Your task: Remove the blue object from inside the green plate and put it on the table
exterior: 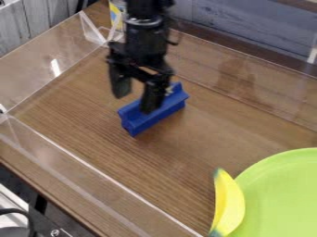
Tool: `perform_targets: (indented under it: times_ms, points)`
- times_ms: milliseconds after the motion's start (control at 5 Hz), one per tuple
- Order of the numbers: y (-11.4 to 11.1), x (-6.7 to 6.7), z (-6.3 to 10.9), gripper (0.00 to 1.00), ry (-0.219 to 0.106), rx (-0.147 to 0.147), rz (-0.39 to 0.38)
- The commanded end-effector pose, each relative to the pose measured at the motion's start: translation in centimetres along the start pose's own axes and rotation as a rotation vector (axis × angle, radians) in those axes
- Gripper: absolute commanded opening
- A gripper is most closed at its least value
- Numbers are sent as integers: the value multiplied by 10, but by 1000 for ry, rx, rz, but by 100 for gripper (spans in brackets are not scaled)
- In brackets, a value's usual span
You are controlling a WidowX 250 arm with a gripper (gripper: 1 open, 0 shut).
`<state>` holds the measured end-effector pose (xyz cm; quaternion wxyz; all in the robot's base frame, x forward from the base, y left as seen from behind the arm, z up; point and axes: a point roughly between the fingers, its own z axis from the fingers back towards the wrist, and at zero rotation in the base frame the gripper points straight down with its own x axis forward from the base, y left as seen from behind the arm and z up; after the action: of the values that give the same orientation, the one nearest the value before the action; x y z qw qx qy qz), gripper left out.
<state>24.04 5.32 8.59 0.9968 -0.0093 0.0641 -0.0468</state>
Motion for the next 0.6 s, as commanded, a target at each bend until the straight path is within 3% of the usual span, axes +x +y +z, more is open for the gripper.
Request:
perform_targets:
  times_ms: [0,400]
  points:
    - [11,2,3,100,-84,9,-23]
    - [6,13,-8,100,-137,-12,-48]
